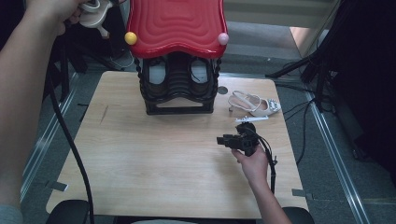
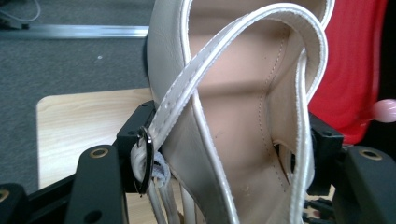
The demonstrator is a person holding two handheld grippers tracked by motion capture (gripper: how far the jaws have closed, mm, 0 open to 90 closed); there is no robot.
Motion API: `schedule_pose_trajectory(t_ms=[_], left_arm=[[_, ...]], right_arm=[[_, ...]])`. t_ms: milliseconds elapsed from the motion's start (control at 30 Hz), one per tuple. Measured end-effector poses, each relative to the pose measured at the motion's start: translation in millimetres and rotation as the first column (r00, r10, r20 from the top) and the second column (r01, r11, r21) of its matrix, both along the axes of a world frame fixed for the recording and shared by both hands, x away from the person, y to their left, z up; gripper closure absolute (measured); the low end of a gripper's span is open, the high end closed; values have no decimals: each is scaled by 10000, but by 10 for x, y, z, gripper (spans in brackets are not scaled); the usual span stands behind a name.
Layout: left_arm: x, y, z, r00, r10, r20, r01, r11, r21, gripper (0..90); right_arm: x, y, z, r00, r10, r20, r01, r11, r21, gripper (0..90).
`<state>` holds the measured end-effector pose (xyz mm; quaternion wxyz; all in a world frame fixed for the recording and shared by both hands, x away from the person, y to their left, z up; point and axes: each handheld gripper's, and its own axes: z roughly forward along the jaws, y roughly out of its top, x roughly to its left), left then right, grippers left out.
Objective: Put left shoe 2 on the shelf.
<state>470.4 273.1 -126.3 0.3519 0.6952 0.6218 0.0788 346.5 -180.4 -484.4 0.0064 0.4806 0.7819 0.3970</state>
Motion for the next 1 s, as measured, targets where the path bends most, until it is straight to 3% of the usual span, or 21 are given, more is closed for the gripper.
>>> schedule_pose_trajectory(t_ms=[300,1000], left_arm=[[85,-358,96,9993,-355,138,352,9992,171,356],[384,-785,-114,9997,-221,100,221,9997,-47,352]], right_arm=[[-9,4,8,10000,36,28,-36,10000,28,621],[-25,-21,34,9999,143,64,-144,9997,211,621]])
